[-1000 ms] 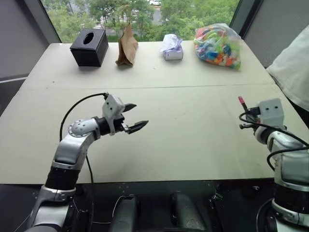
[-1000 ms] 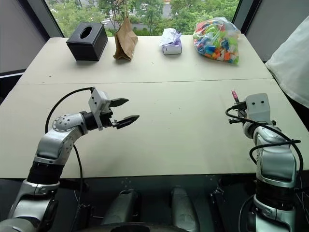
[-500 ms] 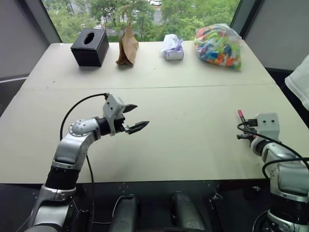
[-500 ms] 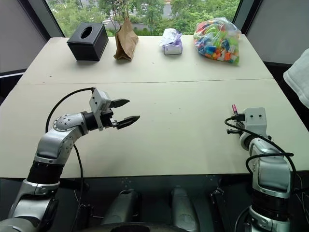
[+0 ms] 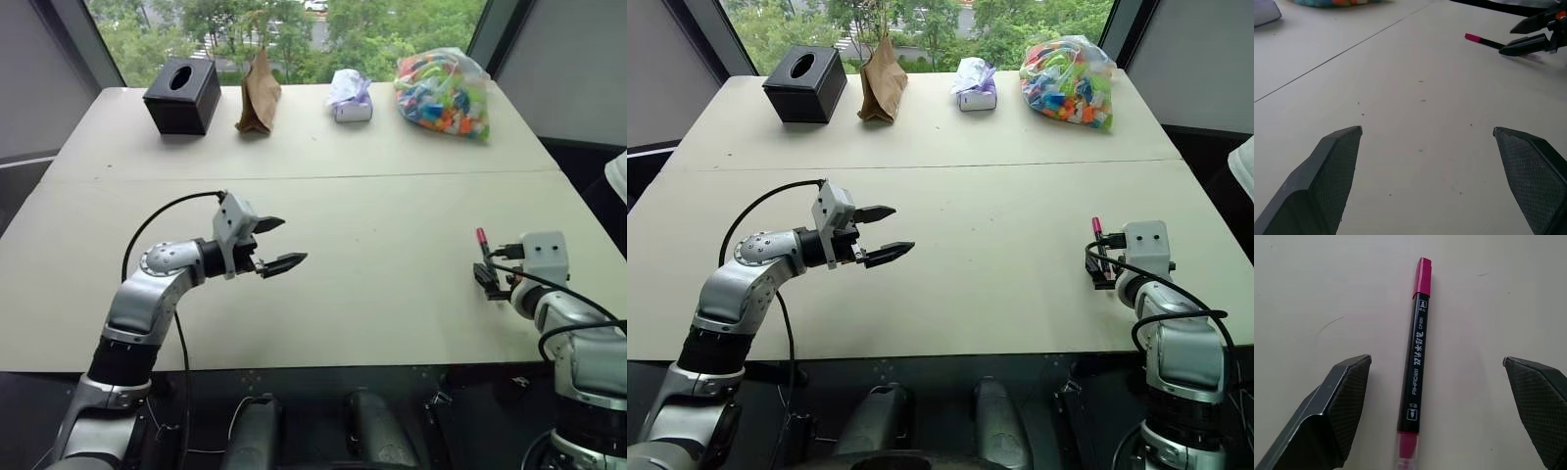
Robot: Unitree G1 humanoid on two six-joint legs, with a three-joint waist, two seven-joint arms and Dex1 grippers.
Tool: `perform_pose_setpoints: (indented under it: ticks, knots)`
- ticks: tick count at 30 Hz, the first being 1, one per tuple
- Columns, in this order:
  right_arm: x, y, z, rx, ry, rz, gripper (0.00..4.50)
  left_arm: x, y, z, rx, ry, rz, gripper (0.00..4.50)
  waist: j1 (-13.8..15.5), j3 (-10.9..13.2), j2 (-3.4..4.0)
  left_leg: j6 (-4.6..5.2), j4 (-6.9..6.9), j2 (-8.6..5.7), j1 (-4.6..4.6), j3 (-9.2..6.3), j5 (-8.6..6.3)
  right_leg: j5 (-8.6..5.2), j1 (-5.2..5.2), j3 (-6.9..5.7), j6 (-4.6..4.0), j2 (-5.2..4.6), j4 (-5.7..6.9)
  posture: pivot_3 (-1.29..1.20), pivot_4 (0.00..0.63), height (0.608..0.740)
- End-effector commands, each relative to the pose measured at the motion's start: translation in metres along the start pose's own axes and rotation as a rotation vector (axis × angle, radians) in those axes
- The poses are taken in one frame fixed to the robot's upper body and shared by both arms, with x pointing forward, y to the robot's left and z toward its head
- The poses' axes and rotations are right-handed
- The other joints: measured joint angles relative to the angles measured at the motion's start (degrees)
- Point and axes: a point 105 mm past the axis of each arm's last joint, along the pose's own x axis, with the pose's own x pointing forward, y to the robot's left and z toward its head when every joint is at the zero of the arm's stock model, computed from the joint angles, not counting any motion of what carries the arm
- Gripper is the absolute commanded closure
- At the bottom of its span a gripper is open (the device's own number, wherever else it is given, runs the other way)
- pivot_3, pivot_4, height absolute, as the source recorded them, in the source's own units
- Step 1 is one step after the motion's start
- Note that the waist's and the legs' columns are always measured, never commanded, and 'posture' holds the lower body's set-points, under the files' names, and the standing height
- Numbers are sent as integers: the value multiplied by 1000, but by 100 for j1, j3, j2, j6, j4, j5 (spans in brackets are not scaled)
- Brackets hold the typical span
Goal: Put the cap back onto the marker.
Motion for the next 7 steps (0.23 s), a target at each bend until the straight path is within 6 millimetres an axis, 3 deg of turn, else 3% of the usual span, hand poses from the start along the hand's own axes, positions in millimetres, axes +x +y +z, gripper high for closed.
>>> perform_pose_setpoints:
  ticks: [1, 3, 7]
  knots:
    - [-24, 2, 43, -144, -132, 84, 66, 2, -4, 16, 54, -35, -42, 0, 2, 1, 1, 0, 0, 0, 0, 0, 0, 0, 0, 0, 0, 0, 0, 0, 150, 740]
    - [-41, 9, 55, -239, -138, 190, 66, 4, -5, 17, 61, -35, -59, 0, 5, 1, 1, 0, 0, 1, 0, -3, 0, -1, 3, -2, 1, 3, -3, 0, 150, 740]
    - [-69, 18, 53, -450, -64, 368, 66, 10, -4, 17, 72, -39, -72, 0, 32, 0, -1, 0, -2, 2, 2, -9, 0, -11, 12, -8, 3, 4, -12, 0, 150, 740]
